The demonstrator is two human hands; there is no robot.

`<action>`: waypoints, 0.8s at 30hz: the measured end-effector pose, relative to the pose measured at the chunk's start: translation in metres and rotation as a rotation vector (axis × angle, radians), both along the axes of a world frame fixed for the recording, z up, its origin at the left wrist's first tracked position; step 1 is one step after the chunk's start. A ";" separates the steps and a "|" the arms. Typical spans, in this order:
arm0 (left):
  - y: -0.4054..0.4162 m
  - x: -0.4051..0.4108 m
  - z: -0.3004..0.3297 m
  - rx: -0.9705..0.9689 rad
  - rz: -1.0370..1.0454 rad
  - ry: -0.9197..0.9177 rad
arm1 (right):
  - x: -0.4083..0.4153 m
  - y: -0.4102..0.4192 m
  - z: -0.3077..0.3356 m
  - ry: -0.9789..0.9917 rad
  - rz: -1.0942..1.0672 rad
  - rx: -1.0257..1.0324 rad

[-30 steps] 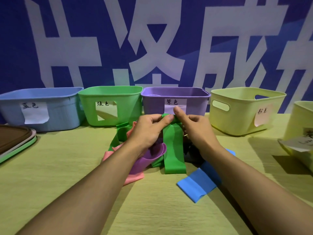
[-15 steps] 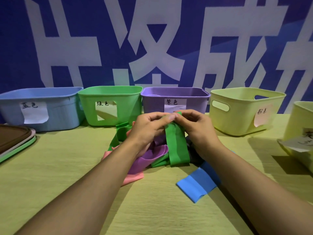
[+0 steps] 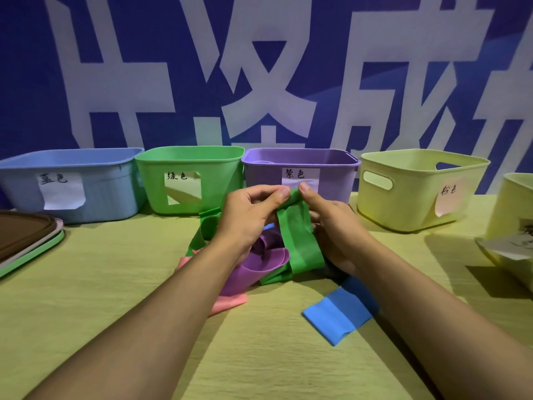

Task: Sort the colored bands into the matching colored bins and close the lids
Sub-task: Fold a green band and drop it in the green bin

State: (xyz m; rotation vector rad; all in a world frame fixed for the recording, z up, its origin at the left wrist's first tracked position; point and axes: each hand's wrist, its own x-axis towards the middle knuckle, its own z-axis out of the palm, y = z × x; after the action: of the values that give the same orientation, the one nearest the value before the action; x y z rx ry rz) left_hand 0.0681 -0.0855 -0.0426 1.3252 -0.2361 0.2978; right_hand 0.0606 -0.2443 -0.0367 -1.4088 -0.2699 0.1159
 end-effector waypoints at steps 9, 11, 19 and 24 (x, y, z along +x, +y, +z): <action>0.001 -0.001 0.000 0.204 0.084 -0.102 | 0.002 -0.001 -0.001 -0.004 -0.009 0.043; 0.001 -0.002 0.000 0.219 0.080 -0.108 | 0.000 0.000 0.000 -0.027 -0.041 0.021; 0.001 -0.003 0.000 0.239 0.009 -0.124 | 0.001 0.000 -0.002 -0.034 -0.127 0.018; 0.001 -0.004 0.001 0.188 -0.043 -0.092 | 0.007 -0.001 -0.006 -0.051 -0.087 0.072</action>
State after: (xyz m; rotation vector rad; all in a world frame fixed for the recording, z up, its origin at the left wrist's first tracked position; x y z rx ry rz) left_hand 0.0641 -0.0849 -0.0418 1.4917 -0.3768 0.3063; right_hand 0.0672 -0.2456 -0.0431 -1.3516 -0.2523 -0.0017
